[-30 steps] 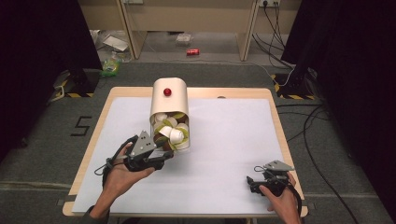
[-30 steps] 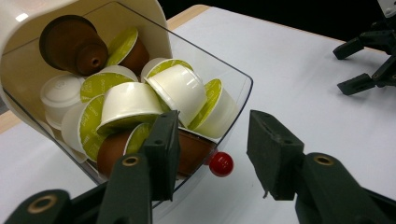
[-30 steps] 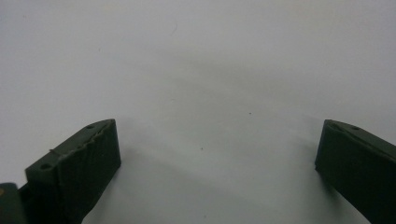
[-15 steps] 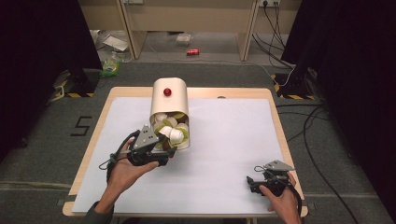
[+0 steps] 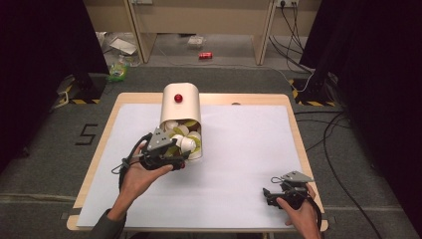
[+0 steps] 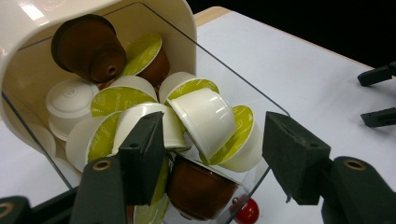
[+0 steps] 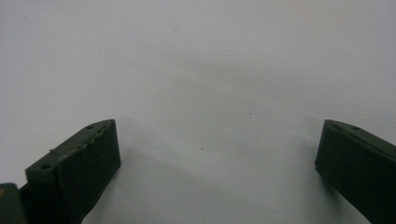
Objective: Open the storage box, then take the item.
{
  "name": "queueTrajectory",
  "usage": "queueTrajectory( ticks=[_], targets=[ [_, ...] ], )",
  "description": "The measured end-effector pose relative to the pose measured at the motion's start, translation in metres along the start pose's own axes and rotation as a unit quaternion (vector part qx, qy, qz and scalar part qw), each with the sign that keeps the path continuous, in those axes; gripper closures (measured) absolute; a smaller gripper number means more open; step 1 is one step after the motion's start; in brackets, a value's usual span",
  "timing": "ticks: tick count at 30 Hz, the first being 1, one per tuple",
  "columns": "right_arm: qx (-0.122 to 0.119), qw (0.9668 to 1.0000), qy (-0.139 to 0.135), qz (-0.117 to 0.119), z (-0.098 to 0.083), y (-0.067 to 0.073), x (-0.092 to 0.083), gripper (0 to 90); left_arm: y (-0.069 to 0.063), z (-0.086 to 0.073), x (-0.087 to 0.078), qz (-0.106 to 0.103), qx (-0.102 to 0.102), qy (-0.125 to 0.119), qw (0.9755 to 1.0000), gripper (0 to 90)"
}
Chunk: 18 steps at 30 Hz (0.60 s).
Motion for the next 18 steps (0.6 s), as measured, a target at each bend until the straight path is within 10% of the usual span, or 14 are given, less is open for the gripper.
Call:
queueTrajectory(
  ticks=[18],
  targets=[
    [0.000, 1.0000, 0.000, 0.000, 0.000, 0.000, 0.000, 0.5, -0.002, 0.006, 0.012, 0.007, -0.004, 0.001, 1.0000, 41.8]
  ],
)
Point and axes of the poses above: each handheld gripper's, and its own axes: x roughly forward along the jaws, z roughly out of its top, y roughly to its left, the point moved 8 cm from there along x, roughly forward along the jaws, and after that the axes turned 12 degrees about -x, right-handed, at the moved point
